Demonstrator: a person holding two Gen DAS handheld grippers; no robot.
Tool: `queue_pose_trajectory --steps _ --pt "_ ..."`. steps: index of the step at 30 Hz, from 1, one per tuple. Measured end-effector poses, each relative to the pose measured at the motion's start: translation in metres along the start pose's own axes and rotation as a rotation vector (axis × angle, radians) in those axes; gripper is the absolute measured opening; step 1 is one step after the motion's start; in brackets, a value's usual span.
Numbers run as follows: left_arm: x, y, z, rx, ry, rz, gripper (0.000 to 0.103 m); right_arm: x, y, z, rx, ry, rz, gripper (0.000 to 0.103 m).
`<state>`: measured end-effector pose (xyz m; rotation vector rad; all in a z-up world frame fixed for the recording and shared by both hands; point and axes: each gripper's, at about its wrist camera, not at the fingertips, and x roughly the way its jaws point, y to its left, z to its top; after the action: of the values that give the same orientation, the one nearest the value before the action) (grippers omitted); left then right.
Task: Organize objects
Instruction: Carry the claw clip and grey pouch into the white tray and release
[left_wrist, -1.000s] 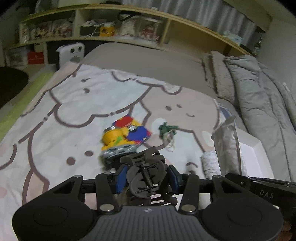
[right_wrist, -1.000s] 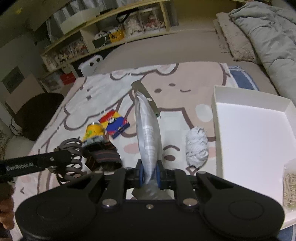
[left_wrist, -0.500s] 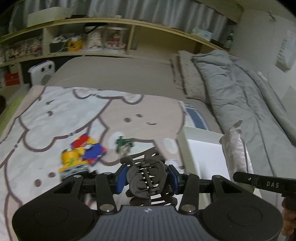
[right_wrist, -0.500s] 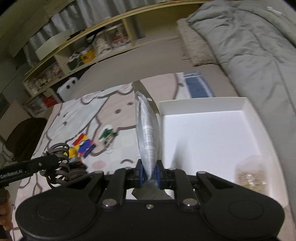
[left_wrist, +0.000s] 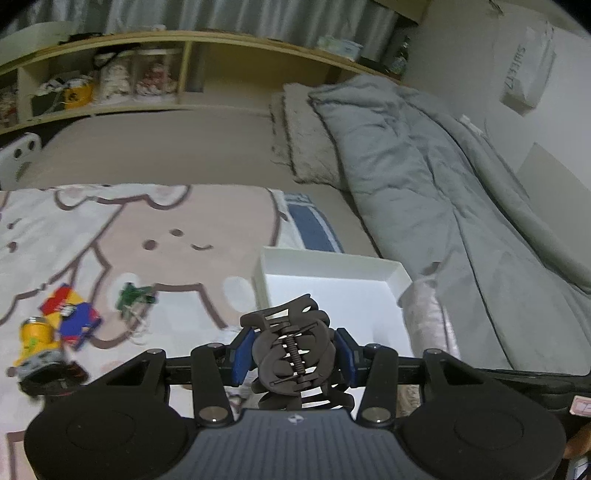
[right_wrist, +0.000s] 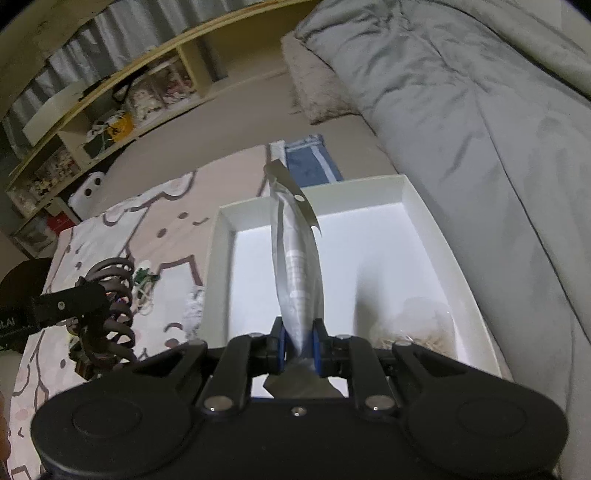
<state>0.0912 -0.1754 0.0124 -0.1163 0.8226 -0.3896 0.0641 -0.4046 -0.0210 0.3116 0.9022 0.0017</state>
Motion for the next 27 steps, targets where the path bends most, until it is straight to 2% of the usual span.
queue_pose_trajectory --steps 10,16,20,22,23,24,25,27 --pt "0.053 -0.03 -0.001 0.056 0.064 -0.019 0.048 0.033 -0.015 -0.005 0.022 0.048 -0.066 0.015" --pt "0.085 -0.03 -0.006 0.058 0.112 -0.001 0.048 0.051 -0.013 -0.006 0.002 0.071 -0.127 0.015" --pt "0.098 -0.028 -0.012 0.062 0.111 0.012 0.048 0.062 -0.01 -0.007 -0.01 0.074 -0.155 0.015" --pt "0.101 -0.025 -0.015 0.061 0.108 0.021 0.048 0.065 -0.01 -0.006 0.0 0.084 -0.155 0.019" --pt "0.102 -0.023 -0.015 0.058 0.107 0.024 0.049 0.066 -0.011 -0.006 0.012 0.088 -0.139 0.026" --pt "0.102 -0.021 -0.015 0.059 0.106 0.032 0.053 0.067 -0.012 -0.007 0.025 0.098 -0.118 0.035" --pt "0.101 -0.02 -0.015 0.064 0.106 0.038 0.061 0.065 -0.012 -0.006 0.038 0.108 -0.093 0.037" --pt "0.097 -0.017 -0.016 0.072 0.095 0.038 0.067 0.06 -0.012 -0.007 0.051 0.102 -0.056 0.038"
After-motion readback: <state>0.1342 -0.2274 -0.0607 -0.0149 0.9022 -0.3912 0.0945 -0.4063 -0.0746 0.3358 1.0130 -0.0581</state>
